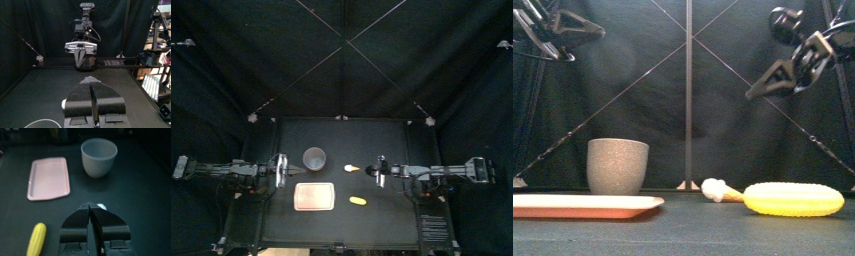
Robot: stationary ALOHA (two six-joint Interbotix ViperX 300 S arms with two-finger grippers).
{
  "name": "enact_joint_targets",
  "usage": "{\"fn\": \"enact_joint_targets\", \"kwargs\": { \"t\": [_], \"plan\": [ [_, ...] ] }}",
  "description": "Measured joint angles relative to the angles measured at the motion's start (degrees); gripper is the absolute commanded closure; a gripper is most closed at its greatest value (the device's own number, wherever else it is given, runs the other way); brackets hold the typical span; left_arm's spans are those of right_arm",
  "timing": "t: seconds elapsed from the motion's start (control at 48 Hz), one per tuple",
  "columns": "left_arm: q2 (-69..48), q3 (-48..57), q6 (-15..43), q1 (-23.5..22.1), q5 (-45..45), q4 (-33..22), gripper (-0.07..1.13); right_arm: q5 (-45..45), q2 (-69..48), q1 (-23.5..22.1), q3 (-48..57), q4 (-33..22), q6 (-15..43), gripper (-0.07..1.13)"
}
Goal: Pick the ice cream then place it in the grey bowl
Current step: Pick the ice cream
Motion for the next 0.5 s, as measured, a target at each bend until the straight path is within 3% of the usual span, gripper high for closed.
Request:
{"fn": "enact_joint_targets", "kwargs": {
  "t": [0.125, 0.188, 0.5],
  "plan": [
    [-0.1, 0.1, 0.0, 0.0, 0.4, 0.0, 1.08, 2.4, 7.7, -1.3, -2.8, -1.1, 0.0, 0.11],
    [-0.1, 0.1, 0.0, 0.0, 0.4, 0.1, 1.07, 2.8, 10.4, -1.6, -3.8, -1.1, -0.2, -0.02],
    [-0.2, 0.2, 0.0, -0.1, 0.4, 0.0, 1.07, 5.4, 19.2, -1.9, -9.1, -1.3, -0.2, 0.06]
  ]
}}
